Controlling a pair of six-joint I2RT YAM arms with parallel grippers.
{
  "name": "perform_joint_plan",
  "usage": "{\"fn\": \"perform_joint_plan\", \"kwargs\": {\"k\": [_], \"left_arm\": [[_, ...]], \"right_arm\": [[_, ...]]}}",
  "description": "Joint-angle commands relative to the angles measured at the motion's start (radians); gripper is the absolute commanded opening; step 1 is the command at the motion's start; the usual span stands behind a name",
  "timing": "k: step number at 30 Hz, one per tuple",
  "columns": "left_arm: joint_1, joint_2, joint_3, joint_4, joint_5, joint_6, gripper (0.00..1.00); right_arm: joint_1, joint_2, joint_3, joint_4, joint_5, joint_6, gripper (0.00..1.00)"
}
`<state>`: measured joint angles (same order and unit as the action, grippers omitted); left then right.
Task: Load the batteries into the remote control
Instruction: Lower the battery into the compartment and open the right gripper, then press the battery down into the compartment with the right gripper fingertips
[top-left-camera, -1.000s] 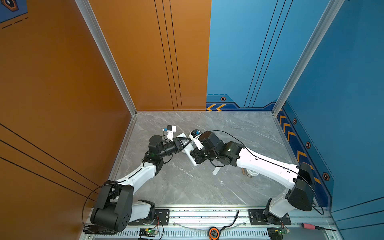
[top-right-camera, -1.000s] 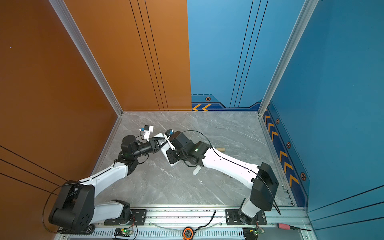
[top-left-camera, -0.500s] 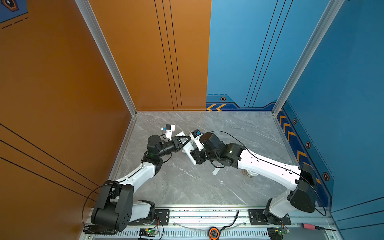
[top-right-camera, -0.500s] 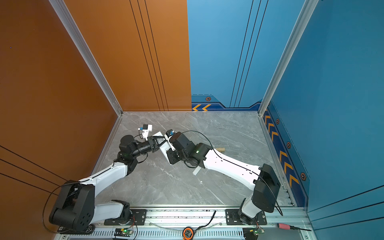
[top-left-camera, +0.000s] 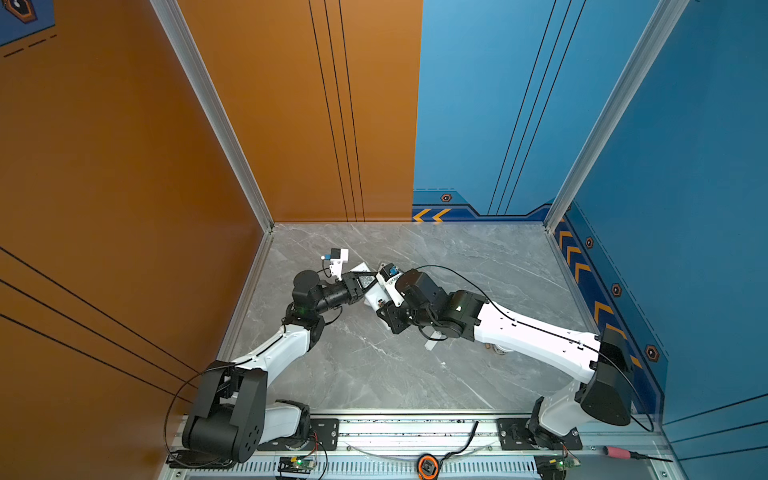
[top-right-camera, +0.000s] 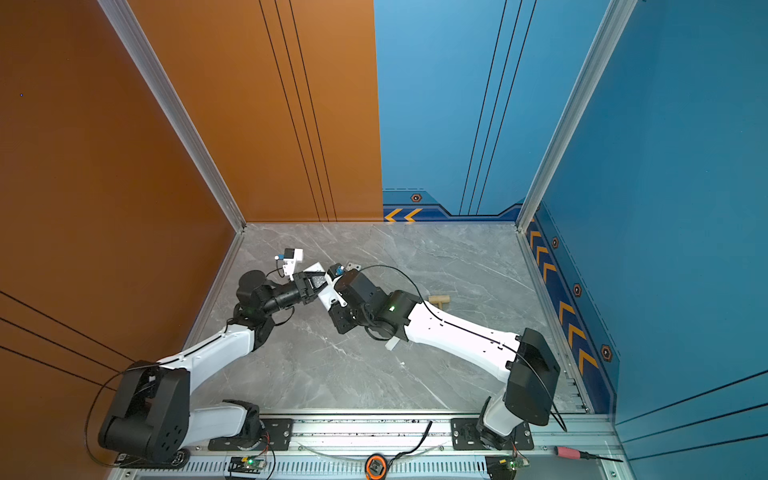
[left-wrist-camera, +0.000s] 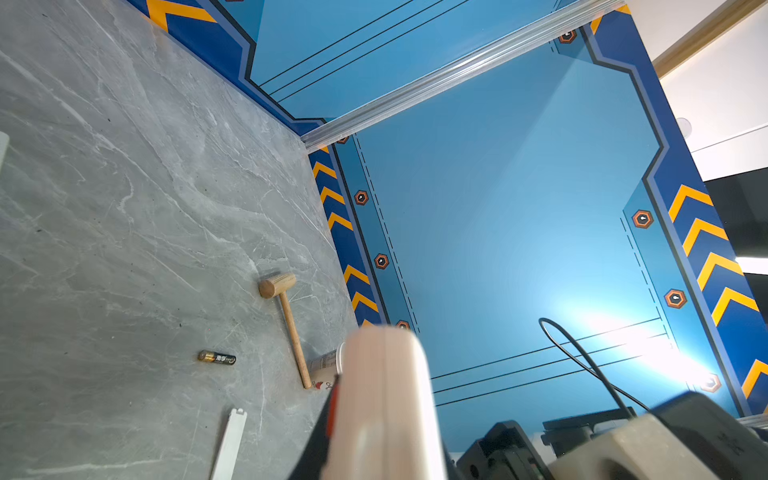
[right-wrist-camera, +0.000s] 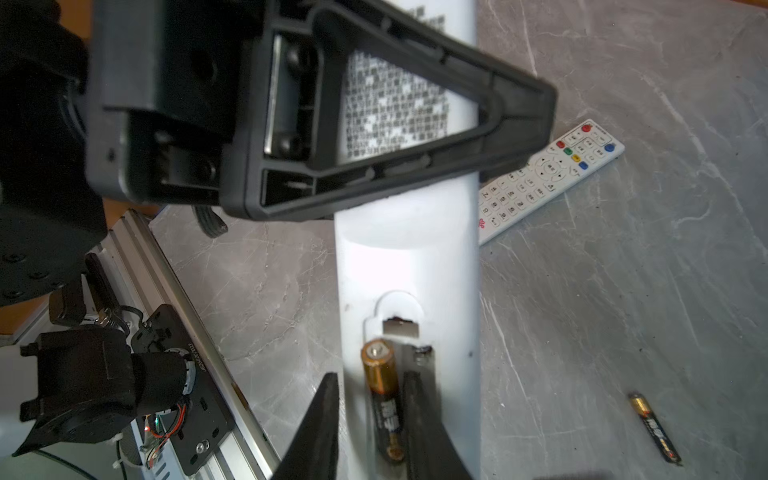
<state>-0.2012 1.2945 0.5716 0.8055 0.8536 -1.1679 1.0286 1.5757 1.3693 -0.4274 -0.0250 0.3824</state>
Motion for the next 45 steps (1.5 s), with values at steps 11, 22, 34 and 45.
{"fn": "perform_joint_plan", "kwargs": {"k": [11, 22, 34, 45], "left_arm": [[0.006, -0.023, 0.009, 0.068, 0.034, -0.015, 0.00], [0.019, -0.010, 0.015, 0.067, 0.093, -0.011, 0.00], [0.025, 0.007, 0.062, -0.029, 0.198, 0.022, 0.00], [0.024, -0.010, 0.077, -0.171, 0.234, 0.090, 0.00]], "right_arm": [[0.017, -0.041, -0.014, -0.094, 0.035, -0.008, 0.31], [0.042, -0.064, 0.066, -0.200, 0.083, -0.058, 0.45], [-0.048, -0.042, 0.392, -0.619, -0.091, -0.487, 0.41], [-0.015, 0.229, 0.740, -0.868, -0.117, -0.918, 0.32]]}}
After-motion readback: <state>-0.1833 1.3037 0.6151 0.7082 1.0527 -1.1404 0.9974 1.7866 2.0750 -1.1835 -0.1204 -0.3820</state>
